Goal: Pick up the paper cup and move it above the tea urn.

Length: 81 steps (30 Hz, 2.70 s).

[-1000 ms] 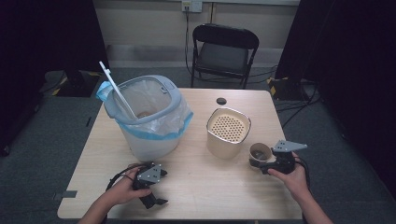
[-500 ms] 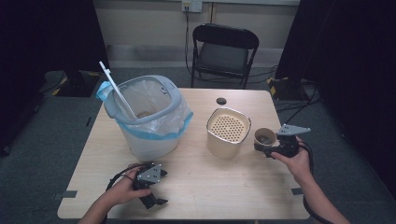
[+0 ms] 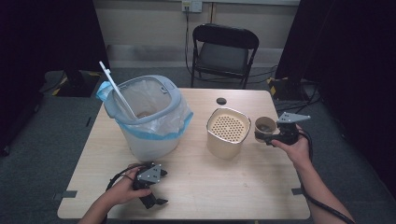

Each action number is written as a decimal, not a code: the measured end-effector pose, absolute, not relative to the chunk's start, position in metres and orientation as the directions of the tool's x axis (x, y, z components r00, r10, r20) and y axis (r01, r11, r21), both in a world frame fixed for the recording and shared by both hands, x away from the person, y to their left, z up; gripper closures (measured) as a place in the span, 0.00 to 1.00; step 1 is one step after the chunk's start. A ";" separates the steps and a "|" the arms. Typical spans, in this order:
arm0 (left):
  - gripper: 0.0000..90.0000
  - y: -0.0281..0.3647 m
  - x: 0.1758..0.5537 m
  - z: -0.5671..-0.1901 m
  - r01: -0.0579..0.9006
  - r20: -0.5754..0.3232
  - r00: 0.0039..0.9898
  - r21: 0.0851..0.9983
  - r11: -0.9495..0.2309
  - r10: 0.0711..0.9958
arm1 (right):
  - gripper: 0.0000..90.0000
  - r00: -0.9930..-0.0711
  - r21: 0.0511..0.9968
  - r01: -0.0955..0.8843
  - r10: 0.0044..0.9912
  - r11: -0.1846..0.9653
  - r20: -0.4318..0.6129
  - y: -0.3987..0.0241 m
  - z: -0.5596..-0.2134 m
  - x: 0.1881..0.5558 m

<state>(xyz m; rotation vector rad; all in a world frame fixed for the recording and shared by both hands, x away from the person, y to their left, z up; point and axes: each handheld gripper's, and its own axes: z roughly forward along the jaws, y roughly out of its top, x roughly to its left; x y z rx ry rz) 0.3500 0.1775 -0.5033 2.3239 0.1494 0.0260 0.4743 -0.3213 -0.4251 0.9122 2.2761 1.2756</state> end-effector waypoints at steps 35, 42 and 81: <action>0.00 0.178 0.350 -0.503 0.100 -0.028 0.993 0.726 -0.680 0.116 | 0.30 -0.707 0.860 0.316 0.704 0.401 -0.068 -0.303 -0.388 0.545; 0.00 0.178 0.351 -0.503 0.087 -0.010 0.993 0.726 -0.683 0.116 | 0.30 -0.708 0.859 0.311 0.702 0.406 -0.075 -0.296 -0.384 0.555; 0.00 0.178 0.352 -0.502 0.074 0.004 0.994 0.716 -0.694 0.110 | 0.31 -0.713 0.845 0.031 0.603 0.535 -0.356 -0.258 -0.335 0.546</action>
